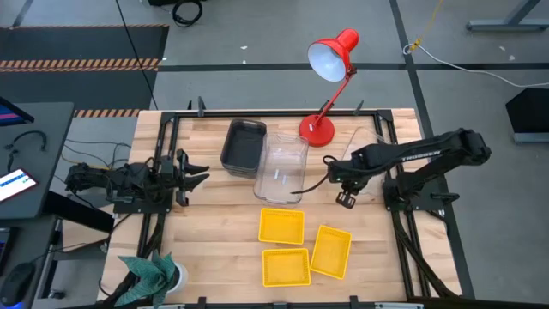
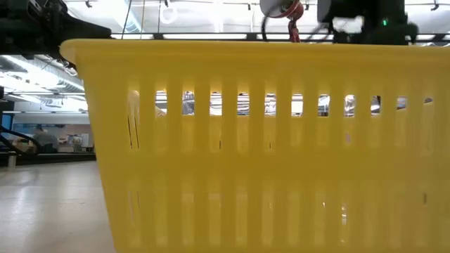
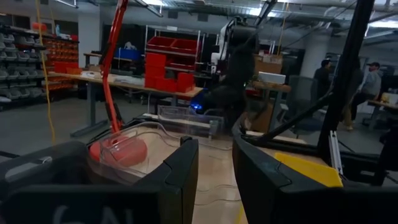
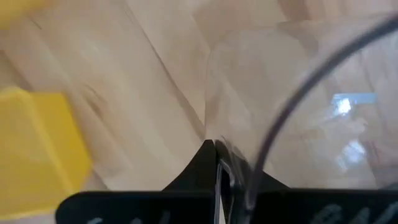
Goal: Stack baskets by color
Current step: Stack the top transparent bin on the bottom transparent bin, then stack the right yellow bin on the top yellow bin
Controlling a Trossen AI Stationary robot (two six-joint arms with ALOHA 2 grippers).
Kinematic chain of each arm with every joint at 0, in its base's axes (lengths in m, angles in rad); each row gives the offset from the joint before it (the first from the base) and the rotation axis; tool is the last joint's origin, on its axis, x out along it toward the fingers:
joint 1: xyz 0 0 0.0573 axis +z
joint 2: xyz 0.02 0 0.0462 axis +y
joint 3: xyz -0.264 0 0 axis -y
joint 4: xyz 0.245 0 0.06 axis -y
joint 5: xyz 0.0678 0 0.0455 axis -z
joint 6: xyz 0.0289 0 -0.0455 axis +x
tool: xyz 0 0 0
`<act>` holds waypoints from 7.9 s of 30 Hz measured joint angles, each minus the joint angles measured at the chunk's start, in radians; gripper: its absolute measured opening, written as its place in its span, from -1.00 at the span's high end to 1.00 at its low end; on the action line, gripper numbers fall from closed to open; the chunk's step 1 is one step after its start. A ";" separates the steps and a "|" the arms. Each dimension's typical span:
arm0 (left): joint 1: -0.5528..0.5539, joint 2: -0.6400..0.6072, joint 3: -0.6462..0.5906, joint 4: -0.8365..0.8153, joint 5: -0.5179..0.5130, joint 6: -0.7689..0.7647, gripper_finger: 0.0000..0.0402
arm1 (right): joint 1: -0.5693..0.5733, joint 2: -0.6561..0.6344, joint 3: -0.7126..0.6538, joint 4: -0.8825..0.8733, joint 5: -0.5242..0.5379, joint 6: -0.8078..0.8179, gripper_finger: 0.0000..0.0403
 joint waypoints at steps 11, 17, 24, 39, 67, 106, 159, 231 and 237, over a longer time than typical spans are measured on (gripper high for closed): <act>-0.002 0.000 0.000 -0.047 0.001 -0.037 0.48 | 0.146 0.039 0.210 -0.034 0.113 0.183 0.98; -0.002 0.001 0.000 -0.082 0.000 -0.081 0.48 | 0.196 0.190 0.388 -0.120 0.144 0.187 0.98; -0.002 0.001 0.000 -0.111 0.000 -0.133 0.48 | 0.223 0.384 0.670 -0.228 0.203 0.173 0.98; -0.001 0.001 0.000 -0.173 -0.004 -0.122 0.48 | 0.234 0.760 1.265 -0.433 0.259 0.058 0.98; -0.001 0.001 0.001 -0.188 -0.020 -0.116 0.48 | 0.143 0.852 1.292 -0.274 0.285 -0.196 0.98; -0.001 0.001 0.001 -0.186 -0.002 -0.136 0.48 | 0.096 0.851 1.192 -0.351 0.011 -0.100 0.31; -0.001 0.002 0.052 -0.253 0.008 -0.078 0.48 | 0.513 0.706 0.698 -0.235 -0.004 0.533 0.42; 0.000 0.002 0.051 -0.231 -0.008 -0.141 0.47 | 0.448 0.423 0.226 0.131 -0.109 0.516 0.28; 0.000 0.002 0.051 -0.231 -0.008 -0.141 0.47 | 0.443 0.424 0.164 0.131 -0.124 0.555 0.36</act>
